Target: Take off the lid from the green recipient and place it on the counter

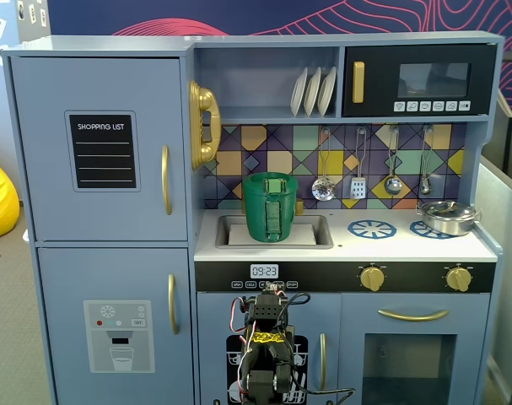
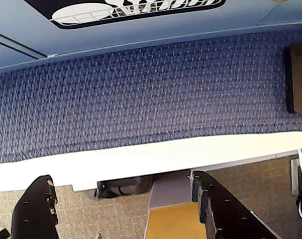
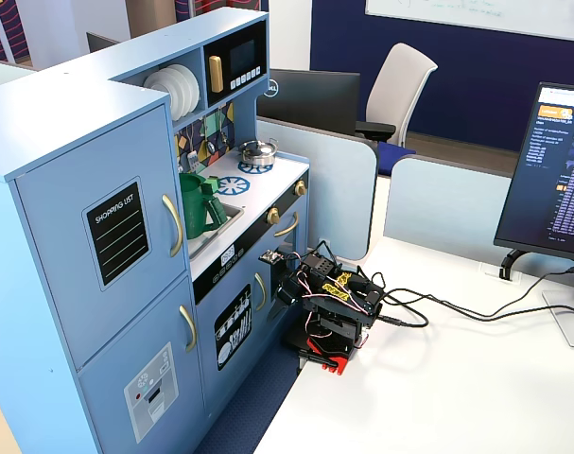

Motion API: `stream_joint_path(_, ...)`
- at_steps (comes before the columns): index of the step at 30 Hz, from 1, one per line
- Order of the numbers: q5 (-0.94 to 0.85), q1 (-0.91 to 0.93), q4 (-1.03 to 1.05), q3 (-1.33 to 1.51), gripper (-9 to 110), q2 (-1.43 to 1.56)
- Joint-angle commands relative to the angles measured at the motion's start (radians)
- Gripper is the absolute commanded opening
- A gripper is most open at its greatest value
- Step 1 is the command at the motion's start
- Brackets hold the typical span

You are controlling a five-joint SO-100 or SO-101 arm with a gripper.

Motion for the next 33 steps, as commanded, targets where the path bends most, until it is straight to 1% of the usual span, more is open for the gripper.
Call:
stream_joint_path(1,0.078,0.04,0.178,-0.003,0,-0.005)
stream_joint_path(12,0.08,0.04,0.164,-0.003,0,-0.005)
stream_joint_path(15,0.107,0.049,0.071,-0.008,0,-0.006)
stream_joint_path(18,0.126,0.057,-0.095,-0.064,0,-0.006)
stream_joint_path(21,0.029,0.084,-0.255,-0.167,0,-0.006)
stream_joint_path(24,-0.071,0.103,-0.353,-0.299,0,-0.008)
stream_joint_path(28,-0.12,0.095,-0.419,-0.442,0,-0.008)
stream_joint_path(33,-0.164,0.087,-0.6,-0.578,0,-0.084)
